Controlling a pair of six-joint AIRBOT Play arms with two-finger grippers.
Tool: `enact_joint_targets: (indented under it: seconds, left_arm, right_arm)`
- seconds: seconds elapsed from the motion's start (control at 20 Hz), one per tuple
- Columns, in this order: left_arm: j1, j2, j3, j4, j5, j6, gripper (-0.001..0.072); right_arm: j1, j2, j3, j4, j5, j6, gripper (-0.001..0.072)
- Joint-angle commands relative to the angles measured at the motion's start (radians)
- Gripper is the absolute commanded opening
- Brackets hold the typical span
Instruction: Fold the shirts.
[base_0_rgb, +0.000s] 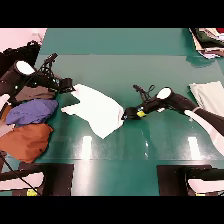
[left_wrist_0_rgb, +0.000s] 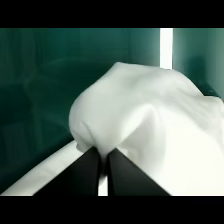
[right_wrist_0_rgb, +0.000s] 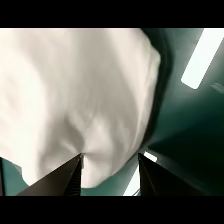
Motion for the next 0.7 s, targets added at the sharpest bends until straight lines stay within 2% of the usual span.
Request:
enact_joint_targets:
  seconds: [0.0,0.1,0.25,0.45,0.55,0.65]
  left_arm:
    - [0.001,0.001,0.002,0.0,-0.019,0.0,0.0027]
    - [0.001,0.003,0.002,-0.004,-0.029,0.0,0.0027]
    - [0.001,0.068,0.011,0.002,-0.008,-0.001,0.0026]
    - [0.001,0.271,0.152,0.031,-0.021,0.0,0.0026]
    - [0.0,0.382,0.259,0.028,-0.039,0.0,0.0026]
    - [0.0,0.463,0.368,0.023,-0.079,-0.001,0.0026]
  right_arm:
    - [0.022,-0.082,0.083,0.001,0.024,-0.003,0.0266]
    - [0.019,-0.085,0.106,-0.031,0.023,-0.004,0.0013]
    - [0.007,-0.041,0.172,-0.166,0.055,-0.002,0.0013]
    - [-0.116,0.137,0.365,-0.334,0.183,0.048,0.0013]
    - [-0.203,0.233,0.489,-0.343,0.26,0.05,0.0013]
    - [-0.279,0.33,0.587,-0.343,0.279,0.051,0.0013]
